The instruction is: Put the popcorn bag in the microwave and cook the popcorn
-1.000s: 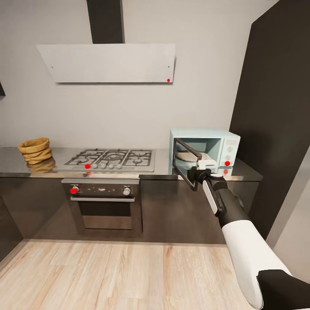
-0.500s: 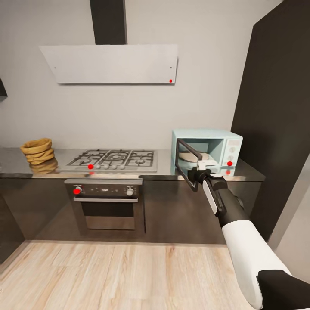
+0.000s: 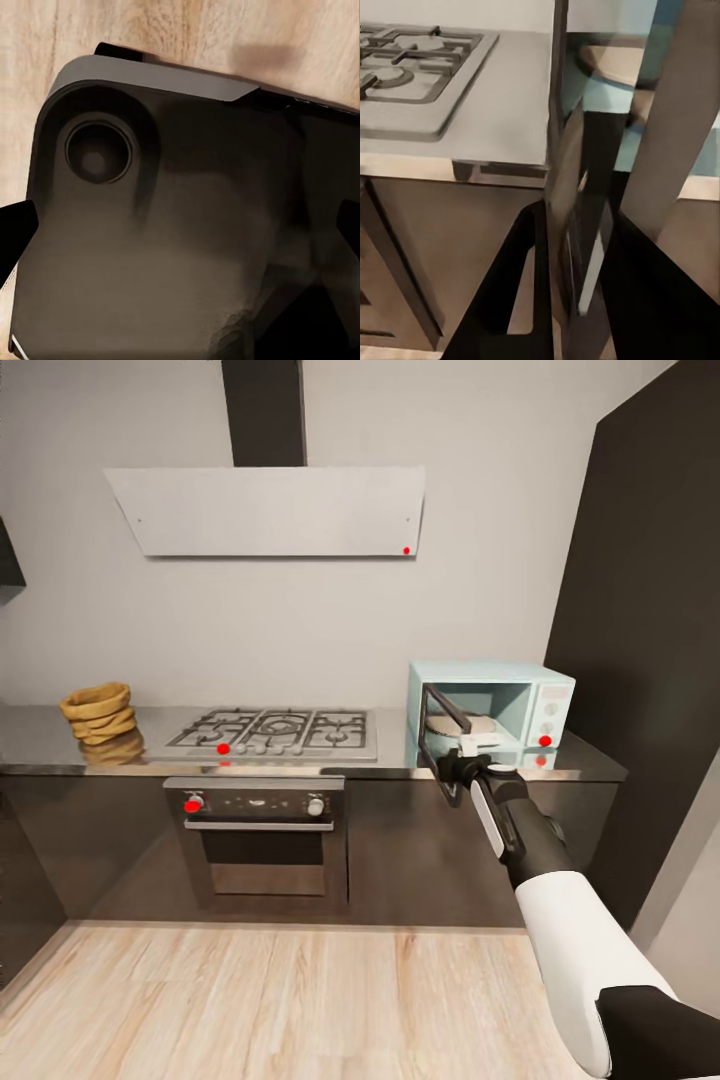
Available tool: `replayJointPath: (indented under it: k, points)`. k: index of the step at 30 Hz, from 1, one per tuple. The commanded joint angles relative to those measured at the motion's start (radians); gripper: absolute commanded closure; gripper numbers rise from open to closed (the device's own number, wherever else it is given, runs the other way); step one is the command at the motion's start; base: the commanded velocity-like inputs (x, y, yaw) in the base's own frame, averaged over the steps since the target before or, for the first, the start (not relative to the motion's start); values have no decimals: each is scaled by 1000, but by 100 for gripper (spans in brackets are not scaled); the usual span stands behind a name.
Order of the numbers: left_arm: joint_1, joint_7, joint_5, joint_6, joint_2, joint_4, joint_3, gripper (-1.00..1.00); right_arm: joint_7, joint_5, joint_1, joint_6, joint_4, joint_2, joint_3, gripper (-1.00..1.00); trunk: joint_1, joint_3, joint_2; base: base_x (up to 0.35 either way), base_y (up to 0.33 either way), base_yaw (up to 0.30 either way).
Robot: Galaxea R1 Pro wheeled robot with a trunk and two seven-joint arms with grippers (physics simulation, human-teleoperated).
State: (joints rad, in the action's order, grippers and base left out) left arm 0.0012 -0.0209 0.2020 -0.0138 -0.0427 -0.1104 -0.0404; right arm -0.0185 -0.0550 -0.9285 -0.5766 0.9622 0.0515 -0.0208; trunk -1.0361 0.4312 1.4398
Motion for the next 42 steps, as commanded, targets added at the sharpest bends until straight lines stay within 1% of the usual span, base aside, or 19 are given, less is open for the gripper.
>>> replayJointPath:
  k: [1,19,25,26,27,28,30,32,34,42]
  points:
    - [0,-2,5,-2,0,-2,-4,-100,2,9,-1,-52,23,1,-2,100,16,1,1,0,171,0]
    - [0,-2,5,-2,0,-2,-4,-100,2,9,-1,-52,23,1,-2,100,16,1,1,0,170,0]
    - [0,-2,5,-2,0,-2,-4,-100,3,9,-1,-52,23,0,-2,100,16,1,1,0,40,0]
    - [0,-4,5,0,0,0,-6,-100,1,-22,-1,3,15,4,141,100,-5,1,40,0,0,0]
    - [0,-4,5,0,0,0,-6,-100,1,-34,-1,7,11,4,142,100,-5,1,40,0,0,0]
    - [0,-4,5,0,0,0,-6,-100,1,-39,-1,27,9,4,142,100,-5,1,40,0,0,0]
    - [0,-4,5,0,0,0,-6,-100,1,-36,-1,17,12,3,143,100,-5,1,40,0,0,0]
    - [0,-5,5,0,1,0,-6,-100,0,-46,-1,13,13,-6,144,100,-5,1,40,0,0,0]
    - [0,-5,5,0,0,0,-6,-100,-1,-53,-1,12,13,-8,145,100,-5,1,40,0,0,0]
    - [0,-5,5,0,1,0,-6,-100,-4,-60,-1,11,13,-9,145,100,-5,1,40,0,0,0]
